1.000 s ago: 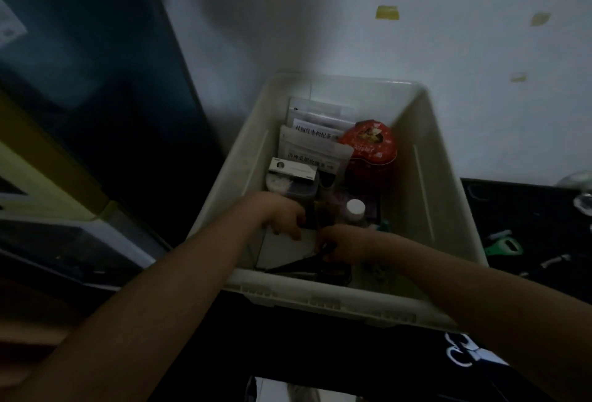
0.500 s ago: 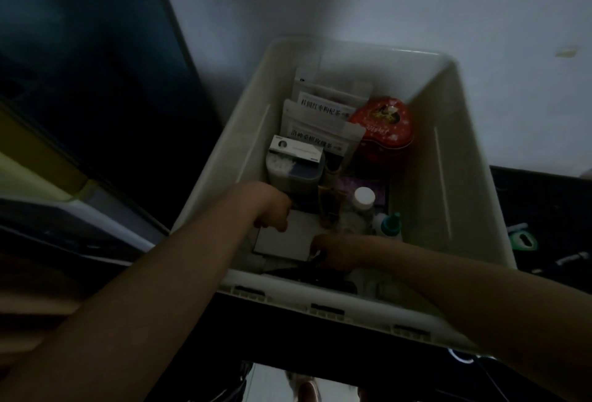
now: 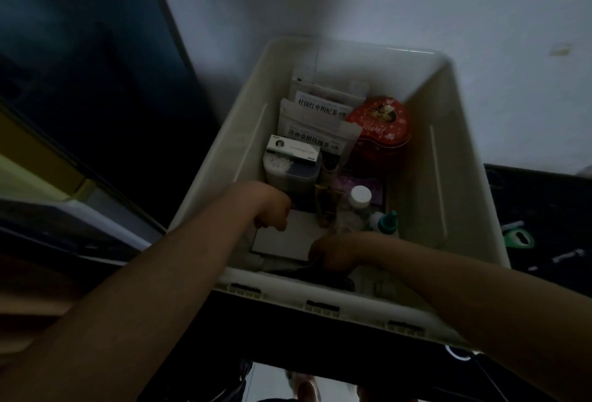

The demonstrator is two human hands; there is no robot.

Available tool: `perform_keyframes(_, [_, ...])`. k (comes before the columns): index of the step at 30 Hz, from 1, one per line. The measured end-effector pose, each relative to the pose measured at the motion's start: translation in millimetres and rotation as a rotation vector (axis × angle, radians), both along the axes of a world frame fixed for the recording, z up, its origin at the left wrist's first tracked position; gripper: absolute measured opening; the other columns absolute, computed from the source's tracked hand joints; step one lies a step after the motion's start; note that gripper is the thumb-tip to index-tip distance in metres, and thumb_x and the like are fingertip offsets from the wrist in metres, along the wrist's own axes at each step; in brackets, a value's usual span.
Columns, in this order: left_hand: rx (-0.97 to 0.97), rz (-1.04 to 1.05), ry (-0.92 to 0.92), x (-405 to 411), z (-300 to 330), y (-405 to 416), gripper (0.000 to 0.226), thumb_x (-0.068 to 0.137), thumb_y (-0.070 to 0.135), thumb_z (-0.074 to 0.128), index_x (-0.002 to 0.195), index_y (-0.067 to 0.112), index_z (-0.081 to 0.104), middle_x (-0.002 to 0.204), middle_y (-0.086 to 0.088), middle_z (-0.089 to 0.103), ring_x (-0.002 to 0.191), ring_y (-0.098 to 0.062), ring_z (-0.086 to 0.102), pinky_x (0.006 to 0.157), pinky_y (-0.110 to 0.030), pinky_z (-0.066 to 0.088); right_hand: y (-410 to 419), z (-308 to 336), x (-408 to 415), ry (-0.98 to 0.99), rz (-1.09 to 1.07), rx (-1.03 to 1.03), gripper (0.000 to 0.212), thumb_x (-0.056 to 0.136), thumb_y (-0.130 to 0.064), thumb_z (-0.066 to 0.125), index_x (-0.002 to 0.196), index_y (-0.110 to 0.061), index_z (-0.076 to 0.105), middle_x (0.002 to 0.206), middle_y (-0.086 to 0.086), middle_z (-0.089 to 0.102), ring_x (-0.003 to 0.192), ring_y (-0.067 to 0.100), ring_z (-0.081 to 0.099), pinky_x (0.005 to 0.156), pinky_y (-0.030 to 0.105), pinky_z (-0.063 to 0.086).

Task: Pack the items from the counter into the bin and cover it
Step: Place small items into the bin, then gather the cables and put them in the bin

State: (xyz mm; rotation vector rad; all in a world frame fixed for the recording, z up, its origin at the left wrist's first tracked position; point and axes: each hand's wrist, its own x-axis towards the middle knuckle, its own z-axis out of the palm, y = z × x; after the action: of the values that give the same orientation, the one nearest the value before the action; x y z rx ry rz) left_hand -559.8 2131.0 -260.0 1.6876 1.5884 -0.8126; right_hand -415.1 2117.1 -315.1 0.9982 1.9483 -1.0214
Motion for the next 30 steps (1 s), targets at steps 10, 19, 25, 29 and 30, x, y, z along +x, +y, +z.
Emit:
perform_keyframes(10, [0.16,-0.027,0.05,0.1,-2.9,1.4,0.036,0.094,0.016,0.048,0.129,0.011,0.051,0.124,-0.012,0.056,0.104,-0.027,0.059,0.08,-0.033,0.048,30.0,49.0,0.6,0.361,-0.19,0.18,0.032,0.09,-0.01,0.055,0.122,-0.01,0.058,0.12,0.014,0.062,0.105,0.03,0.062,0.092,0.042,0.053])
perform_keyframes(19, [1.156,0.37,-0.333,22.8,44.1,3.0,0.016,0.096,0.025,0.042,0.109,0.02,0.049,0.093,0.001,0.059,0.077,-0.015,0.058,0.069,-0.037,0.052,41.9,112.2,40.2,0.976,-0.699,0.753,0.022,0.096,-0.017,0.048,0.113,-0.012,0.062,0.105,-0.001,0.062,0.093,0.01,0.06,0.07,0.008,0.046])
perform_keyframes(25, [1.183,0.15,-0.502,111.5,74.1,11.6,0.021,0.091,0.019,0.047,0.11,0.011,0.054,0.099,-0.009,0.062,0.088,-0.025,0.058,0.077,-0.039,0.05,52.9,130.9,132.3,0.956,-0.869,0.982,0.018,0.092,-0.013,0.053,0.101,-0.011,0.067,0.102,0.004,0.068,0.092,0.014,0.06,0.077,0.016,0.042])
perform_keyframes(29, [1.183,0.026,-0.585,185.8,75.8,22.8,0.023,0.089,0.018,0.048,0.109,0.01,0.056,0.096,-0.008,0.061,0.09,-0.026,0.056,0.08,-0.042,0.047,58.7,129.3,223.4,0.905,-1.131,0.998,0.018,0.091,-0.016,0.051,0.099,-0.014,0.068,0.102,0.005,0.07,0.095,0.019,0.064,0.088,0.031,0.051])
perform_keyframes(30, [1.178,0.001,-0.573,204.1,75.4,24.9,0.025,0.089,0.017,0.048,0.111,0.01,0.056,0.097,-0.01,0.061,0.092,-0.028,0.056,0.081,-0.041,0.047,58.8,126.8,246.3,0.881,-1.184,0.998,0.018,0.091,-0.016,0.051,0.098,-0.015,0.067,0.102,0.006,0.07,0.096,0.021,0.064,0.09,0.036,0.051])
